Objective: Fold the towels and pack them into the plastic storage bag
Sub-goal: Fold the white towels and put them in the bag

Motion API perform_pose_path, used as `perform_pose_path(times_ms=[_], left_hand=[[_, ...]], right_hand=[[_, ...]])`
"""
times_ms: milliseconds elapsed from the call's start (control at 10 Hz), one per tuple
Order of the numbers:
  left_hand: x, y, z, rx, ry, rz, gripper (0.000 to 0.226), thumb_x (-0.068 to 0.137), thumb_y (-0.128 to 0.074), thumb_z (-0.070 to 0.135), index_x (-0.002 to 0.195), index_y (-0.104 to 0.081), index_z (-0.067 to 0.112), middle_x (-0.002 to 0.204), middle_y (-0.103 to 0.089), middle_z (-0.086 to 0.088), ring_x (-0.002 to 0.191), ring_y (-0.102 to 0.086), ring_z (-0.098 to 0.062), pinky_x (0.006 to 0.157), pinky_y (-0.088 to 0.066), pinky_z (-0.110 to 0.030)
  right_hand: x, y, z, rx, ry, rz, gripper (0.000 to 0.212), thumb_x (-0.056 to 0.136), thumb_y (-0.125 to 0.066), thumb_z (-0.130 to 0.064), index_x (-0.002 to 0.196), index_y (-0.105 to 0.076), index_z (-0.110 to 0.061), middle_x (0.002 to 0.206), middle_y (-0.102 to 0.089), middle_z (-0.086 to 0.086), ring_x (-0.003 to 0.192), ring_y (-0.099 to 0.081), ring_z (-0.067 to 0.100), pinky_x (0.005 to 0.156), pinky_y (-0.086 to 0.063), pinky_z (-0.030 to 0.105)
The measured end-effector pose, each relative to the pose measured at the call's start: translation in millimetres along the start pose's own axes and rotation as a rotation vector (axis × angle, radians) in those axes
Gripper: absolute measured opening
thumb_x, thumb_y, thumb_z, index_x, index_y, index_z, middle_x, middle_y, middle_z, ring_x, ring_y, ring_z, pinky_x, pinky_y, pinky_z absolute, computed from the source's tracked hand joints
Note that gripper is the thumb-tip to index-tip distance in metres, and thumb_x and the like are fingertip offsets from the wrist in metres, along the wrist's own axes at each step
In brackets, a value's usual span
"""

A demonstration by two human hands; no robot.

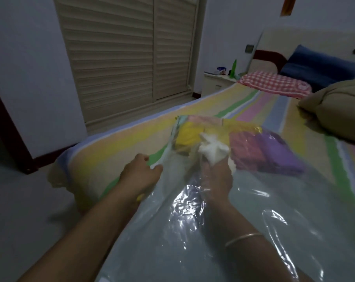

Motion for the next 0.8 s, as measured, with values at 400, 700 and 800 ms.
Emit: perform_pose_path(times_ms=[400, 700, 800], left_hand=[[19.7, -33.3, -59.5, -0.97, 0.461, -0.57, 0.041, 0.088, -0.059, 0.051, 0.101, -0.066, 0.012, 0.094, -0.064, -0.013, 0.084, -0.06, -0.029, 0.079, -0.044, -0.034], [2.2, -27.8, -49.7, -0.774, 0.412, -0.515, 0.029, 0.09, -0.054, 0.019, 0.108, -0.067, 0.0, 0.084, -0.072, -0.015, 0.066, -0.068, -0.026, 0.06, -0.054, -0.024], [0.3, -20.3, -46.9, -0.511, 0.375, -0.408, 0.037, 0.08, -0.065, 0.022, 0.104, -0.068, -0.007, 0.089, -0.071, -0.023, 0.072, -0.064, -0.03, 0.066, -0.048, -0.031]], right_hand=[[-4.0, -41.6, 14.1, -0.817, 0.703, -0.433, 0.077, 0.061, -0.032, -0.055, 0.126, -0.044, -0.016, 0.108, -0.07, 0.006, 0.099, -0.068, 0.031, 0.091, -0.042, 0.043], [4.6, -51.8, 14.2, -1.034, 0.514, -0.546, 0.089, 0.089, -0.05, -0.051, 0.153, 0.007, -0.029, 0.161, 0.005, -0.001, 0.147, 0.003, 0.034, 0.114, -0.002, 0.062], [-0.6, -35.2, 11.7, -0.9, 0.566, -0.56, 0.088, 0.083, -0.051, -0.052, 0.153, -0.001, -0.033, 0.161, 0.001, -0.005, 0.146, -0.006, 0.033, 0.113, -0.011, 0.06]])
Point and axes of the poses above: each hand's wrist, its own x-axis towards the middle knuckle, its own y-axis out of the back of the hand, z = x × y, the point moved 2 cm from there along x, towards the middle knuckle
